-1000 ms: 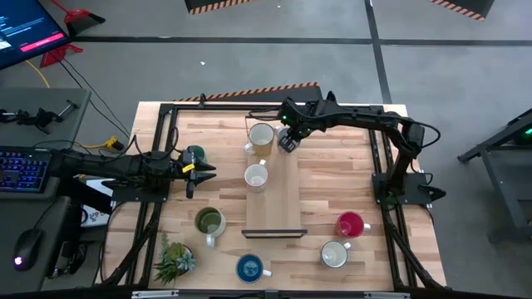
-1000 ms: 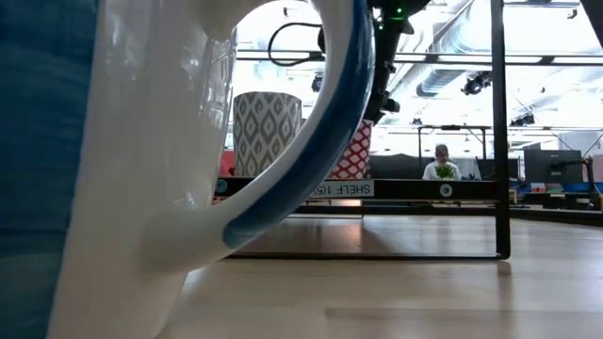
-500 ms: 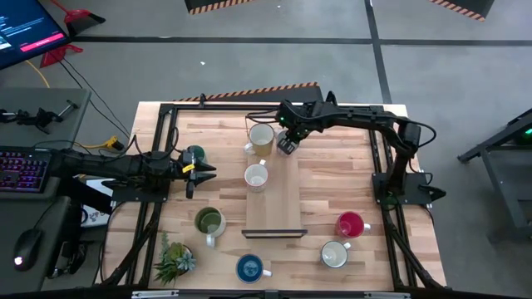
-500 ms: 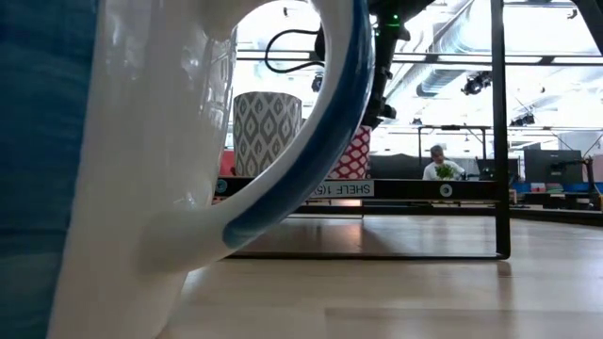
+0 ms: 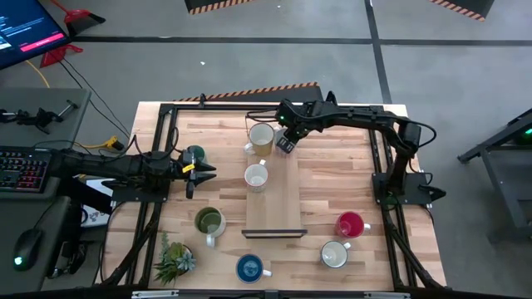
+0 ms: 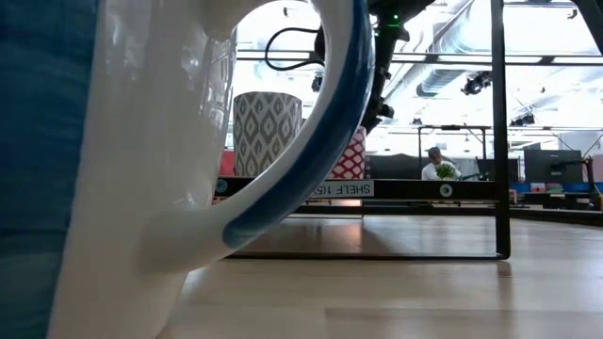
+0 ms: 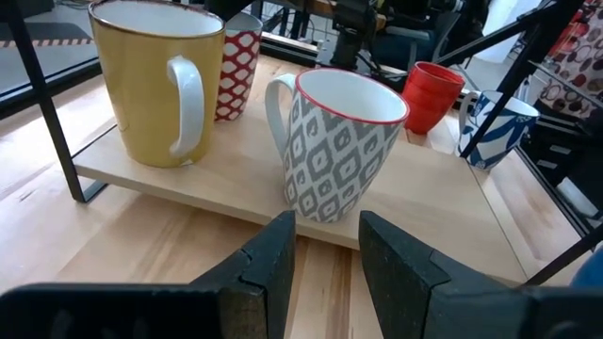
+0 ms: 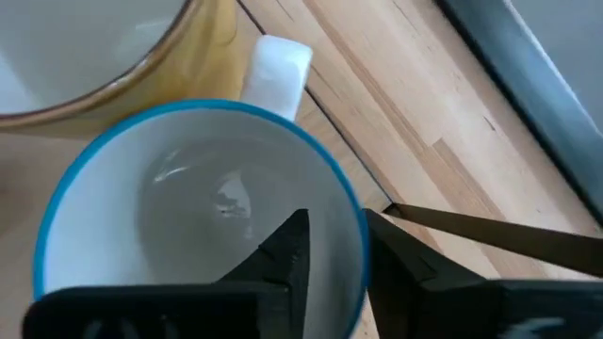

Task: Place coffee mugs
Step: Put the white and red patterned mug on the shelf, then put the green mug on the shelf

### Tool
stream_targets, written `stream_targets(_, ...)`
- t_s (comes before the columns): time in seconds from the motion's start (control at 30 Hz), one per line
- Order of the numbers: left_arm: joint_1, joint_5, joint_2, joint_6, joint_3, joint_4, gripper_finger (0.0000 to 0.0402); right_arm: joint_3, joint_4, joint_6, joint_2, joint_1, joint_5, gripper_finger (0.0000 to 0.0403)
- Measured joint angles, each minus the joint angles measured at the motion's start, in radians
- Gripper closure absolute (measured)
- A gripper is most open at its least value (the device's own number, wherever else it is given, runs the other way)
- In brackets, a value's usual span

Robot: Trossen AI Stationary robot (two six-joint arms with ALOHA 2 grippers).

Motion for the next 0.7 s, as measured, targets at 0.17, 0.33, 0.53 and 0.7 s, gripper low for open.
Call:
stream_targets(0.17,0.0,0.0,0.0,-0.001,0.0,-0.022,0.0292,0.014,-0.013,-0.012,-0.009,-0.008,-0.003,0.032)
stream_targets(0.33,0.0,0.0,0.0,-0.001,0.0,-0.022,0.0292,0.066,-0.048,-0.037,-0.01,-0.006,-0.004,0.032)
stream_targets(0.53,0.0,0.0,0.0,0.0,0.0,-0.024,0.0292,0.152,-0.151,-0.042,-0.01,-0.006,-0.007,0.032)
stream_targets(0.7,0.0,0.0,0.0,-0.001,0.0,-0.024,0.0292,0.253,-0.286,-0.063,-0.01,0.012,0.007,0.032)
